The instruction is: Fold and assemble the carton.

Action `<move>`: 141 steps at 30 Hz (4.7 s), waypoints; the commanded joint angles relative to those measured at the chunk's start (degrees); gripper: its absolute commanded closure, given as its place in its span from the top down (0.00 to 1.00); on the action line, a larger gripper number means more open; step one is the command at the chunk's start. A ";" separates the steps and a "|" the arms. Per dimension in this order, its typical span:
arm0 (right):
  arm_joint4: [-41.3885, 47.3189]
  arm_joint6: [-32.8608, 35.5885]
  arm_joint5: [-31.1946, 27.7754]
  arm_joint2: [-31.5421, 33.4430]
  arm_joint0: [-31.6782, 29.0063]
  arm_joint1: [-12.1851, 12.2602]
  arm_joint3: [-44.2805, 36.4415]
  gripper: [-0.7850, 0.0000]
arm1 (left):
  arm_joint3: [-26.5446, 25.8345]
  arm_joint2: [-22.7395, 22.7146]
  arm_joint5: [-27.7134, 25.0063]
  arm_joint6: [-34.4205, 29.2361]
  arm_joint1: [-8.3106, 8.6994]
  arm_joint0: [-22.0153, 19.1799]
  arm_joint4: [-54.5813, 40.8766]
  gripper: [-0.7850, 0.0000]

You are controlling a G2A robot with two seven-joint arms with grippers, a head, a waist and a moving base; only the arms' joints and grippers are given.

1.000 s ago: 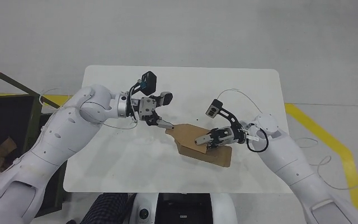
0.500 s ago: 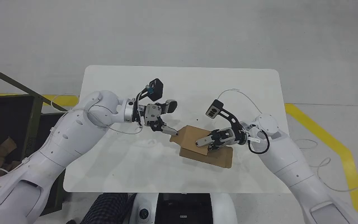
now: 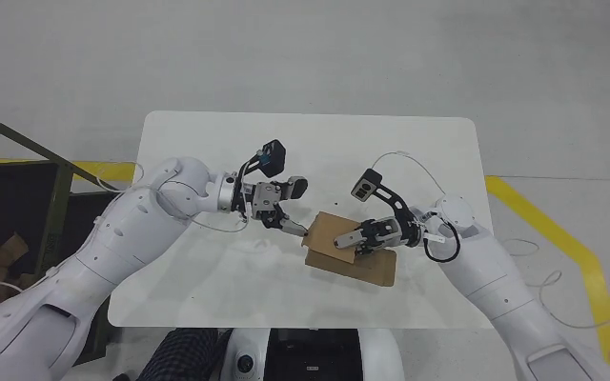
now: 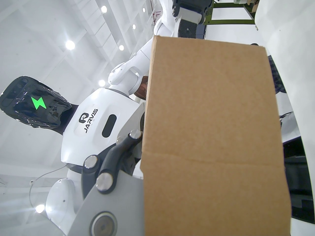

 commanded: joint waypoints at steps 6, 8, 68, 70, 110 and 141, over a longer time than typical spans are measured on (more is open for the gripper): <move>-0.37 -0.14 0.36 0.33 -0.25 -0.21 -0.17 0.00 | 0.72 0.84 -0.33 -0.37 -0.79 -0.72 -0.95 1.00; -0.65 -0.32 0.44 0.36 -0.35 -0.27 -0.21 0.00 | 0.69 0.92 -0.20 -0.39 -0.96 -0.83 -0.98 1.00; 0.08 0.71 -0.16 2.15 -2.17 0.18 -0.19 0.00 | -1.55 -6.02 -2.55 -0.42 -1.32 4.28 -0.90 1.00; 0.32 0.71 -0.23 2.20 -2.14 0.39 -0.03 0.00 | -3.44 -6.66 -2.82 -0.63 -0.95 5.18 -0.45 1.00; 10.60 0.71 -4.44 -5.46 4.26 3.62 1.15 0.00 | -7.13 7.53 -2.82 37.36 3.25 0.87 28.78 1.00; 13.52 0.71 -6.44 -13.25 11.62 1.87 4.74 0.00 | -2.73 24.52 -2.82 49.19 5.72 -11.40 29.28 0.87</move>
